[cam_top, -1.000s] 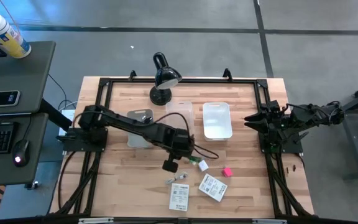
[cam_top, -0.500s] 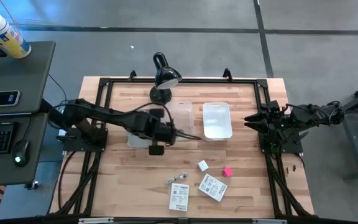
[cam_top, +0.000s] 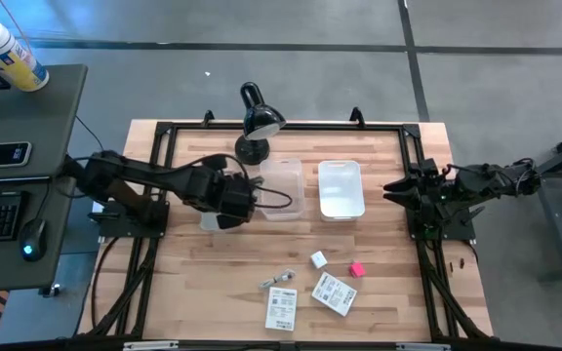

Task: Pick and place items into bin
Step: Put the green charger cable into the gray bin

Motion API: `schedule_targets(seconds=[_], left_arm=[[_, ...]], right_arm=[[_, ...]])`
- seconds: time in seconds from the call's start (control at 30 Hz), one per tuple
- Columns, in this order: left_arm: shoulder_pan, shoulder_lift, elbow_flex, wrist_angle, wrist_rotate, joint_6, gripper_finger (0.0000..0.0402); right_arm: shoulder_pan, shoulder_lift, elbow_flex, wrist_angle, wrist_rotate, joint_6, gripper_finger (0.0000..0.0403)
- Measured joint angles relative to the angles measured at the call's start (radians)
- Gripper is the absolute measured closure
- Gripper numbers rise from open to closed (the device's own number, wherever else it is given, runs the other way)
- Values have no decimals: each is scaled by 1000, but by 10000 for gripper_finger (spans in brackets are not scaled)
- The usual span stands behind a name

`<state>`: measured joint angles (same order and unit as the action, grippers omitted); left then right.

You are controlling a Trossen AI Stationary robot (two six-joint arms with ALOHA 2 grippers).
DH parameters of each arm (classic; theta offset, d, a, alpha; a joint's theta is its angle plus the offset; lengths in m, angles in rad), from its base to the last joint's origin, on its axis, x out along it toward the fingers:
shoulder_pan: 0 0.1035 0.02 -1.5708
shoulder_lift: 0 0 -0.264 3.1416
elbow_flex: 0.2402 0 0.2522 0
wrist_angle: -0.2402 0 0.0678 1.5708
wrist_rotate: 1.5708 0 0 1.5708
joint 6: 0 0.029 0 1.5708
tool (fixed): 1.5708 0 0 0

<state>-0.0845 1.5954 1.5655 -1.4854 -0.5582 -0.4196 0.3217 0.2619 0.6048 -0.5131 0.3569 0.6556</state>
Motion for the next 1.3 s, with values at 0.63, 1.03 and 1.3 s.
schedule_targets(seconds=[0.63, 1.03, 1.3], left_arm=[[0, -265, -554, 334, 48, -603, 396], [0, -365, -727, 513, -3, -829, 396], [0, -365, -763, 559, 8, -819, 396]], right_arm=[[0, 0, 0, -49, -50, 1, 247], [0, 0, 0, -83, -29, -2, 247], [0, 0, 0, -83, -20, -2, 247]])
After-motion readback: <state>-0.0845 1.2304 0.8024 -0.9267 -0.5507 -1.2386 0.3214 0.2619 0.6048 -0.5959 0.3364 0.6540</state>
